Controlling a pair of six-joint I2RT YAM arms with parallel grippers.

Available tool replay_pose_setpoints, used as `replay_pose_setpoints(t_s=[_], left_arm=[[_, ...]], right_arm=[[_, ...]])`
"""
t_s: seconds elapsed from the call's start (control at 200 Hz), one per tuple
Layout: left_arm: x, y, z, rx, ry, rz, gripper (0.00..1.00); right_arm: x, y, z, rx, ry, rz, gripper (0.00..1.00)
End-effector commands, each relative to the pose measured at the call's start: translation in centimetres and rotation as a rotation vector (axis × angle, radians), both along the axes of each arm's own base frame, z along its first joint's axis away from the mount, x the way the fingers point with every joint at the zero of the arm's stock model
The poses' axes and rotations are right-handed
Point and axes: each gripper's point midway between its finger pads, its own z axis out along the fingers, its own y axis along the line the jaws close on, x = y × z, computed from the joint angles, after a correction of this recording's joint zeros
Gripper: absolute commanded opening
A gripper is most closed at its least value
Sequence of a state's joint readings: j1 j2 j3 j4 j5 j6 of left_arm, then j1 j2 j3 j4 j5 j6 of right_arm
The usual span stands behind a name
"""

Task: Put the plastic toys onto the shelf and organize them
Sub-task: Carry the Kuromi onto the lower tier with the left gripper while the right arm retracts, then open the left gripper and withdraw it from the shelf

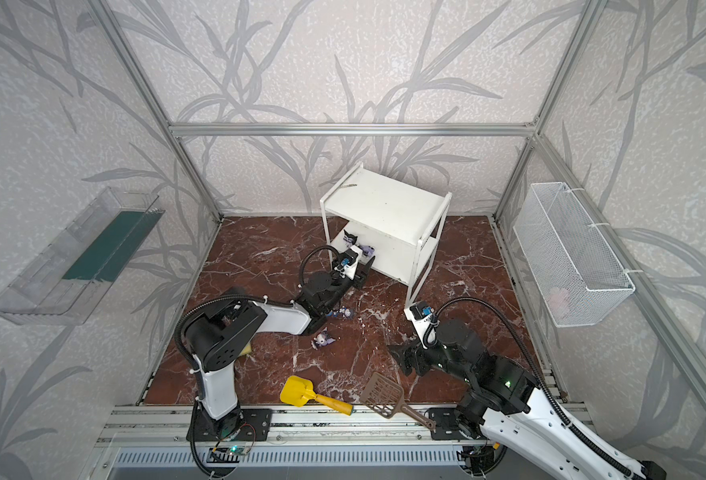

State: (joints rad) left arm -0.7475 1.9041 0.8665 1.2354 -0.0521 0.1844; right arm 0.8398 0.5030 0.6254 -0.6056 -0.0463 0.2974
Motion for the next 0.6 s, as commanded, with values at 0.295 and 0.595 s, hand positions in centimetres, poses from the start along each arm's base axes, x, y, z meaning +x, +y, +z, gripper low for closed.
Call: replay_pose_setpoints(t_s=[0.295, 0.595], left_arm=[[-2.5, 0.9, 3.0, -0.012, -0.085, 0.027, 0.59], [-4.6, 2.4, 3.7, -0.018, -0.082, 0.049, 0.63]], right_arm=[[-0.3, 0.4, 0.4, 0.019, -0.009, 0.023, 0.89], [-0.2, 0.5, 0.3, 0.019, 0.0, 0.023, 0.9]])
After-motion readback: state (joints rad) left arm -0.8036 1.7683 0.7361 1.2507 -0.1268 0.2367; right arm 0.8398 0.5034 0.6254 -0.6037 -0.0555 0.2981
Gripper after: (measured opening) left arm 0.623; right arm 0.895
